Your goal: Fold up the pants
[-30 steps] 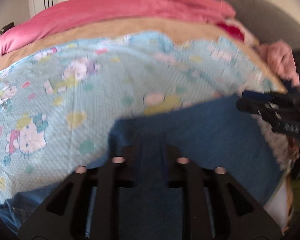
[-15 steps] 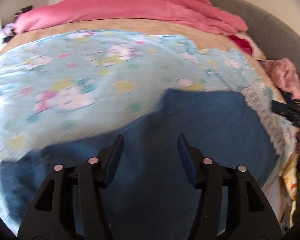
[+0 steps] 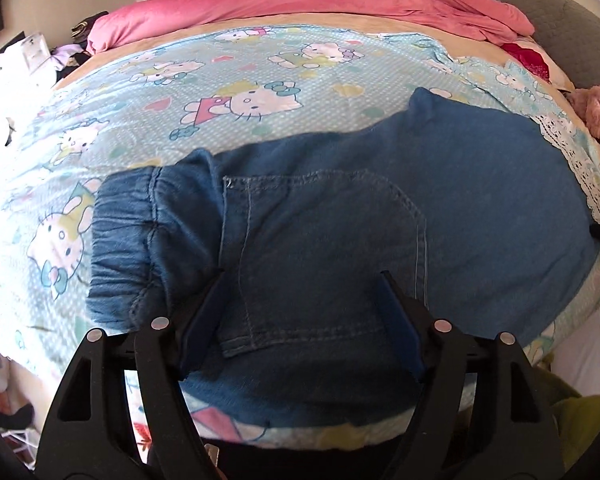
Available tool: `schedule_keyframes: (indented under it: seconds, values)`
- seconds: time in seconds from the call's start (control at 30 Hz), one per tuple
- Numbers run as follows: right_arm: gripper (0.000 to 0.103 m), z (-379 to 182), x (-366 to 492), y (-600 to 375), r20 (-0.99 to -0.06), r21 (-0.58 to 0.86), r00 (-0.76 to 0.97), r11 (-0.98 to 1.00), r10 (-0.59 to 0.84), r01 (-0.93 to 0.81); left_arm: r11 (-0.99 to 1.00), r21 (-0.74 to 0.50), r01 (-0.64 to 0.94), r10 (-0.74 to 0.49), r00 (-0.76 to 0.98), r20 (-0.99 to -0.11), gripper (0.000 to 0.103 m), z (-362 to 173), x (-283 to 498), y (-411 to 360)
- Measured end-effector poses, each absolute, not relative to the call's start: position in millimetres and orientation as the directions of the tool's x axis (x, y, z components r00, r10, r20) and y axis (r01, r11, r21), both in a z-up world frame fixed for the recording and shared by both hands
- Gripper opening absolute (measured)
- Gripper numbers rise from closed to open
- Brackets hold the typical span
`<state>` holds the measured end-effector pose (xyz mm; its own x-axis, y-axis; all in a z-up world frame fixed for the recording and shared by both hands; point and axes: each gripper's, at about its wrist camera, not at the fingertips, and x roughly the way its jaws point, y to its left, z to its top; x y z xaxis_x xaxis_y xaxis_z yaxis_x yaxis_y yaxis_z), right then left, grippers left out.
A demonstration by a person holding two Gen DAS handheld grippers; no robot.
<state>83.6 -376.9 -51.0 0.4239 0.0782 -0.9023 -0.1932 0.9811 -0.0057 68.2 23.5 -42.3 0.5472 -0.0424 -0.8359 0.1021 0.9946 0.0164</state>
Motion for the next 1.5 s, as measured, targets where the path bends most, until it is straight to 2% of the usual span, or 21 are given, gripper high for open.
schedule_keyframes:
  seconds: [0.3, 0.5, 0.63, 0.87, 1.03, 1.17, 1.27, 1.37, 1.5]
  values:
    - [0.075, -31.5, 77.5, -371.4, -0.878, 0.004, 0.466, 0.976, 0.108, -0.218, 0.995, -0.009, 0.101, -0.066, 0.577, -0.814, 0.068, -29.4, 57.4, 27.2]
    - [0.075, 9.2, 75.0, -356.7, -0.792, 0.014, 0.587, 0.966, 0.168, -0.257, 0.995, -0.018, 0.096, -0.075, 0.635, -0.769, 0.077, 4.1, 51.8, 25.9]
    - [0.075, 17.3, 75.7, -341.3, -0.759, 0.047, 0.611, 0.955, 0.226, -0.294, 0.992, -0.068, 0.107, -0.121, 0.631, -0.766, 0.082, 13.0, 57.3, 18.4]
    - [0.076, 9.0, 82.2, -304.8, -0.765, 0.086, 0.571, 0.926, 0.298, -0.368, 0.980, -0.097, 0.172, -0.183, 0.601, -0.778, 0.089, 10.8, 75.5, -18.4]
    - [0.077, -5.9, 85.9, -293.7, -0.792, 0.095, 0.530, 0.919, 0.302, -0.382, 0.967, -0.085, 0.242, -0.207, 0.542, -0.814, 0.090, -12.4, 83.0, -53.0]
    - [0.078, -28.1, 84.0, -299.7, -0.848, 0.082, 0.468, 0.933, 0.250, -0.350, 0.964, -0.009, 0.265, -0.140, 0.478, -0.867, 0.091, -46.1, 77.0, -68.4]
    - [0.078, -45.6, 80.9, -306.9, -0.873, 0.094, 0.427, 0.940, 0.236, -0.327, 0.959, 0.047, 0.280, -0.103, 0.497, -0.861, 0.093, -56.5, 65.9, -72.8]
    - [0.084, -47.3, 75.3, -303.4, -0.870, 0.084, 0.435, 0.938, 0.233, -0.336, 0.959, 0.031, 0.282, -0.119, 0.501, -0.857, 0.093, -57.3, 61.6, -70.2]
    - [0.085, -40.8, 76.4, -302.9, -0.863, 0.092, 0.444, 0.938, 0.242, -0.333, 0.962, 0.006, 0.274, -0.136, 0.497, -0.857, 0.093, -52.4, 60.7, -64.8]
